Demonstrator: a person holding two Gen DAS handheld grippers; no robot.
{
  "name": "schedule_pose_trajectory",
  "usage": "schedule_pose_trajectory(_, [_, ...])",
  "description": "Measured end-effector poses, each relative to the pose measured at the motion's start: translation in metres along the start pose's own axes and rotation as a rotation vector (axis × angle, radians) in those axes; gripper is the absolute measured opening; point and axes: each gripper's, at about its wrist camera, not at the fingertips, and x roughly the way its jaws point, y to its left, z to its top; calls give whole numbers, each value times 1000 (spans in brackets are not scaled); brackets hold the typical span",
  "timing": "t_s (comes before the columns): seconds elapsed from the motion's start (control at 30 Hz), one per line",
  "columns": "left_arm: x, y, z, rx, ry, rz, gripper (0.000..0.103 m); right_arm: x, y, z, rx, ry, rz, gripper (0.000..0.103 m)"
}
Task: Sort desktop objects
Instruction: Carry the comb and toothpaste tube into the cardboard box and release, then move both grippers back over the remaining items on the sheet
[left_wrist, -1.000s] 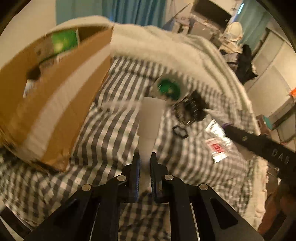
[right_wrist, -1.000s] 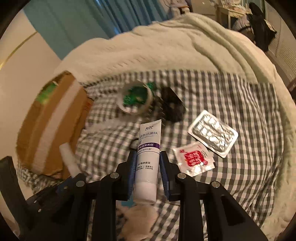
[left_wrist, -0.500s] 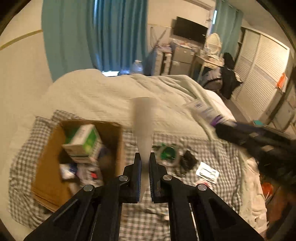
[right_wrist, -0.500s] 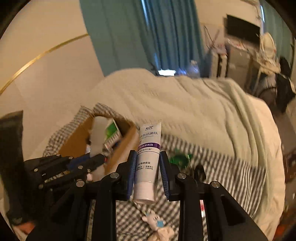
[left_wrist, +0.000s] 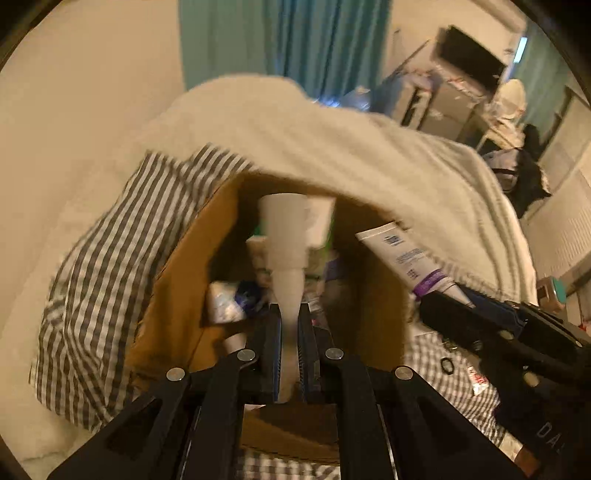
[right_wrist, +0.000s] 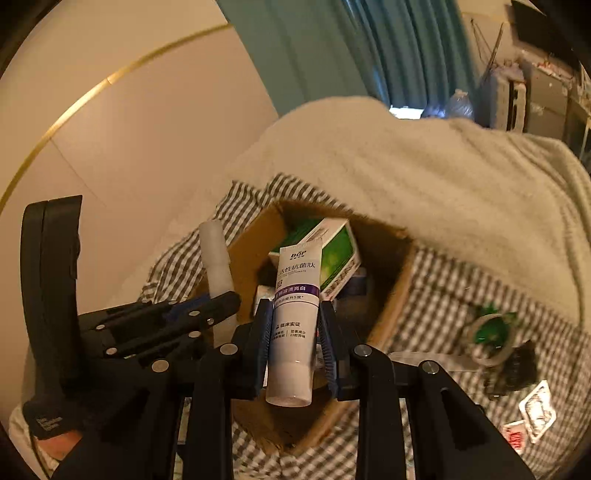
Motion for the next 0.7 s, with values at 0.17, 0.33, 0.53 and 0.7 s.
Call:
schedule_pose_trajectory(0.17, [15, 23, -2, -45, 35, 15, 12, 9, -9, 4, 35, -13, 19, 42])
schedule_pose_trajectory(0.33, [4, 20, -3, -77, 13, 54, 62, -2, -17, 9, 50, -51, -13, 49])
schedule_pose_trajectory(0.53, [-14, -6, -6, -32, -47, 22, 66, -35, -41, -5, 42, -100, -112, 49])
schedule_pose_trajectory(0.7, [-28, -49, -19, 30, -86, -16, 69, -74, -74, -29, 79, -141, -175, 50])
